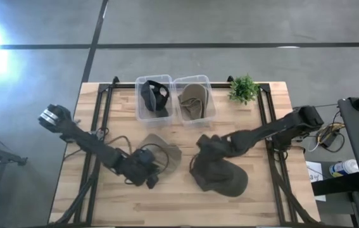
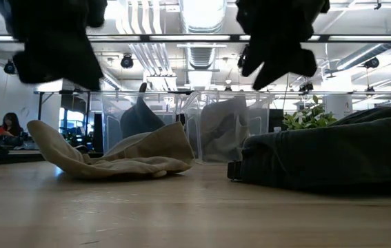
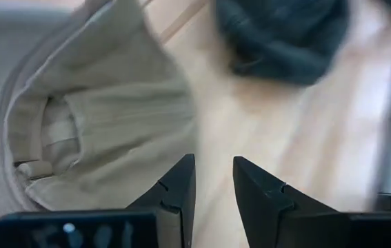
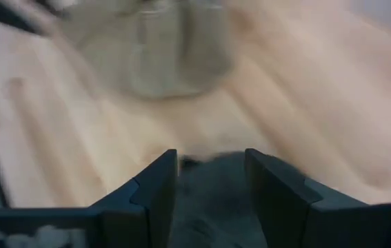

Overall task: Pick & Place hat
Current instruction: Put the brown cap into the right transparent container

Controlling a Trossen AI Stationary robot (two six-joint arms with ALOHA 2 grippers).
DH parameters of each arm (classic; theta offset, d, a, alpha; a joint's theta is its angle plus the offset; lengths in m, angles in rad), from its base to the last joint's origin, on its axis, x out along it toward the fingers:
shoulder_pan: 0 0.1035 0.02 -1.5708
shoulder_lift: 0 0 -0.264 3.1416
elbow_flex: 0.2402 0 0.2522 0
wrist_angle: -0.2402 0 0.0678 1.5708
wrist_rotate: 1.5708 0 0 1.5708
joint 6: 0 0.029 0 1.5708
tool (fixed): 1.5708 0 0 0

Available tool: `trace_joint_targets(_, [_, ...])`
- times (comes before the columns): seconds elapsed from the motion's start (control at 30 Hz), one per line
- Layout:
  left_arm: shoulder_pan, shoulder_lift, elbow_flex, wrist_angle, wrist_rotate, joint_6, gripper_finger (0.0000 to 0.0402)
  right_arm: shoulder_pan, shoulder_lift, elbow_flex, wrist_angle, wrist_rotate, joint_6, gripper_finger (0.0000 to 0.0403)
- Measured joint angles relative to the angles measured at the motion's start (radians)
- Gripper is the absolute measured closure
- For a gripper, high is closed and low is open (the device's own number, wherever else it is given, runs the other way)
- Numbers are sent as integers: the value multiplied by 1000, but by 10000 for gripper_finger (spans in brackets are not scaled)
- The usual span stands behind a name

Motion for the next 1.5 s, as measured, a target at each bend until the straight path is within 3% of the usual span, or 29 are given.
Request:
trace_joint_targets(0.17, [17, 132, 0, -2, 27, -16, 310, 16, 65, -22, 124, -10, 29, 238])
trace_joint_targets(0.37, [-24, 235, 4, -91, 267, -82, 310, 15, 116, 7, 116, -12, 46, 239])
trace_joint_targets(0.53, [-102, 221, 14, -316, 272, -303, 310, 8, 131, 28, 126, -7, 29, 245])
trace_joint_targets(0.63, [-132, 194, 59, -586, 294, -441, 310, -5, 133, 36, 122, -8, 40, 248])
trace_joint_targets(0.77, [-176, 167, 206, -1023, 193, -612, 310, -25, 138, 44, 129, -8, 51, 252])
trace_joint_targets(0.83, [-202, 169, 273, -1186, 63, -749, 310, -33, 138, 42, 166, -8, 50, 252])
trace_joint_targets(0.9, [-222, 164, 319, -1238, -104, -882, 310, -41, 138, 40, 196, -8, 48, 252])
trace_joint_targets(1.0, [-213, 160, 307, -1160, -243, -931, 310, -49, 138, 38, 254, -10, 48, 254])
trace_joint_targets(1.1, [-179, 162, 226, -1019, -253, -903, 310, -51, 138, 38, 317, -9, 6, 255])
trace_joint_targets(1.2, [-145, 163, 114, -815, -254, -882, 310, -51, 138, 37, 353, -9, -56, 253])
trace_joint_targets(1.33, [-97, 163, -32, -537, -254, -847, 310, -54, 138, 35, 353, -9, -24, 254])
trace_joint_targets(1.5, [-50, 163, -206, -37, -279, -699, 310, -54, 138, 18, 353, -14, 57, 253])
